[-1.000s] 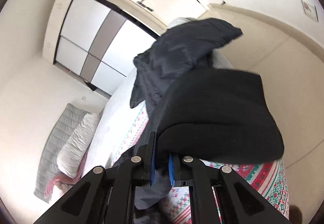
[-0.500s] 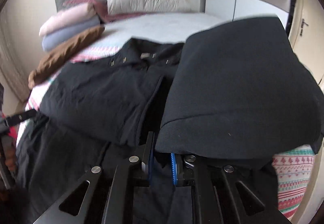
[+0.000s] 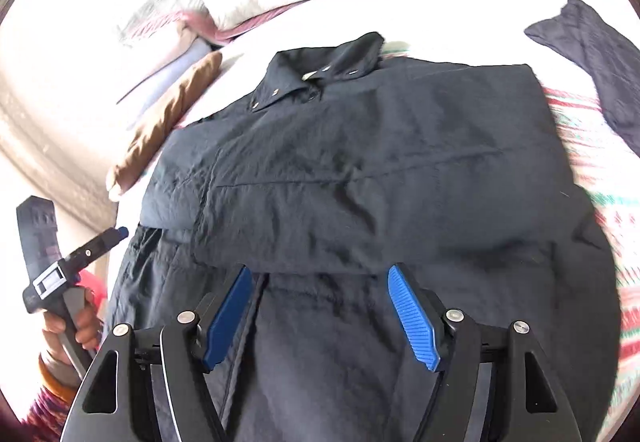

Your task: Fold large clothes

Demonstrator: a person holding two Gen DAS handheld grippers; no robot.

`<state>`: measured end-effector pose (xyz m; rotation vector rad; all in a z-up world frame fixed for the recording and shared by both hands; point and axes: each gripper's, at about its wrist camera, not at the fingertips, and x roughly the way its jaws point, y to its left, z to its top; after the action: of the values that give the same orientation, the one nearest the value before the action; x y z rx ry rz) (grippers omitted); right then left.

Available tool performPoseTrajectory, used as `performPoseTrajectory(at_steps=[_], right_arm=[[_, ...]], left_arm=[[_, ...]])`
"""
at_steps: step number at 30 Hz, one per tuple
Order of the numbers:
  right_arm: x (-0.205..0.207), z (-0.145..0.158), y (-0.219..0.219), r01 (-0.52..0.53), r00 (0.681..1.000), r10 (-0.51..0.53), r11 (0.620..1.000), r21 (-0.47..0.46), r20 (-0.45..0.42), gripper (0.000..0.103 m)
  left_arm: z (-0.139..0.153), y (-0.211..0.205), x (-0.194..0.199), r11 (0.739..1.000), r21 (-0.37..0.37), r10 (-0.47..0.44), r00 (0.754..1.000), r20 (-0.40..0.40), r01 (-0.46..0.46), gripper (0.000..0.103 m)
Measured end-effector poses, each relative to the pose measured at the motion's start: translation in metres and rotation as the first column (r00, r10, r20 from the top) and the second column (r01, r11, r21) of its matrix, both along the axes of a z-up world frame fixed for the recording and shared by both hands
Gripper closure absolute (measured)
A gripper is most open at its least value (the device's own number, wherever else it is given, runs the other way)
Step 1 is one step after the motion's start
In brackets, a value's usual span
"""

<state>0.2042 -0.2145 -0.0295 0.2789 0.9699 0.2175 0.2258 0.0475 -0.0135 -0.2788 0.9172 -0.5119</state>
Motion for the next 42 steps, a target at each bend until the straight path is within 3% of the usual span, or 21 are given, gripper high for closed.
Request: performPoseTrajectory(at_steps=[2, 6, 8, 12, 13, 14, 17, 20, 22, 24, 25, 28, 30, 33, 35, 38, 42], right_arm=[[-0.010, 0.007, -0.011, 0.050, 0.999, -0.050, 0.999, -0.020, 0.007, 0.030], [-0.016, 0.011, -0.046, 0.150, 0.989, -0.150, 0.988, 0.034, -0.002, 0.030], [-0.021, 0.010, -0.061, 0.186, 0.983, -0.186, 0.981, 0.055, -0.005, 0.030], [-0.030, 0.012, -0.088, 0.238, 0.971, -0.239, 0.965, 0.112, -0.013, 0.030], [-0.031, 0.012, -0.093, 0.246, 0.969, -0.246, 0.962, 0.122, -0.014, 0.030], [-0.033, 0.013, -0.098, 0.255, 0.967, -0.255, 0.959, 0.124, -0.015, 0.030], [-0.036, 0.015, -0.110, 0.302, 0.953, -0.303, 0.946, 0.115, -0.016, 0.030], [-0.043, 0.015, -0.126, 0.350, 0.936, -0.351, 0.928, 0.126, -0.014, 0.030], [-0.046, 0.014, -0.136, 0.383, 0.923, -0.384, 0.915, 0.125, -0.015, 0.030], [-0.047, 0.011, -0.144, 0.418, 0.908, -0.418, 0.901, 0.120, -0.024, 0.030], [-0.048, 0.009, -0.148, 0.431, 0.902, -0.431, 0.894, 0.121, -0.031, 0.030], [-0.047, 0.007, -0.152, 0.453, 0.891, -0.452, 0.884, 0.118, -0.031, 0.030], [-0.045, 0.007, -0.152, 0.458, 0.888, -0.459, 0.884, 0.097, -0.016, 0.030], [-0.042, 0.004, -0.152, 0.481, 0.876, -0.482, 0.872, 0.094, -0.008, 0.031], [-0.039, 0.002, -0.148, 0.466, 0.884, -0.468, 0.881, 0.088, 0.001, 0.033], [-0.031, -0.004, -0.140, 0.438, 0.899, -0.438, 0.899, 0.004, 0.021, 0.041], [-0.014, -0.028, -0.137, 0.394, 0.918, -0.394, 0.902, -0.175, 0.041, 0.045]], left_arm=[[0.000, -0.020, 0.007, 0.999, 0.012, -0.049, 0.998, -0.030, 0.050, 0.008], [-0.010, -0.061, 0.029, 0.992, 0.063, -0.100, 0.989, -0.111, 0.108, 0.012], [-0.019, -0.073, 0.041, 0.993, 0.068, -0.083, 0.985, -0.154, 0.094, 0.042], [-0.026, -0.089, 0.062, 0.993, 0.107, -0.031, 0.987, -0.155, 0.048, 0.045], [-0.030, -0.091, 0.066, 0.992, 0.122, -0.009, 0.985, -0.172, 0.030, 0.052], [-0.031, -0.093, 0.070, 0.991, 0.136, 0.014, 0.984, -0.177, 0.011, 0.078], [-0.008, -0.095, 0.068, 0.990, 0.139, 0.037, 0.996, -0.079, -0.026, 0.092], [0.033, -0.088, 0.064, 0.986, 0.122, 0.098, 0.989, 0.108, -0.111, 0.092], [0.042, -0.088, 0.072, 0.956, 0.210, 0.166, 0.969, 0.182, -0.204, 0.082], [0.040, -0.090, 0.083, 0.914, 0.313, 0.209, 0.962, 0.178, -0.257, 0.080], [0.040, -0.088, 0.082, 0.917, 0.310, 0.206, 0.964, 0.167, -0.250, 0.080], [0.042, -0.091, 0.060, 0.961, 0.209, 0.140, 0.969, 0.205, -0.183, 0.080], [0.036, -0.105, 0.049, 0.976, 0.195, 0.054, 0.976, 0.210, -0.096, 0.080], [0.014, -0.127, 0.040, 0.964, 0.268, -0.056, 0.978, 0.200, 0.000, 0.080], [-0.005, -0.137, 0.041, 0.947, 0.321, -0.089, 0.980, 0.180, 0.027, 0.080], [-0.034, -0.139, 0.049, 0.942, 0.333, -0.084, 0.988, 0.128, 0.037, 0.079], [-0.029, -0.136, 0.045, 0.957, 0.288, -0.083, 0.985, 0.152, 0.036, 0.073]])
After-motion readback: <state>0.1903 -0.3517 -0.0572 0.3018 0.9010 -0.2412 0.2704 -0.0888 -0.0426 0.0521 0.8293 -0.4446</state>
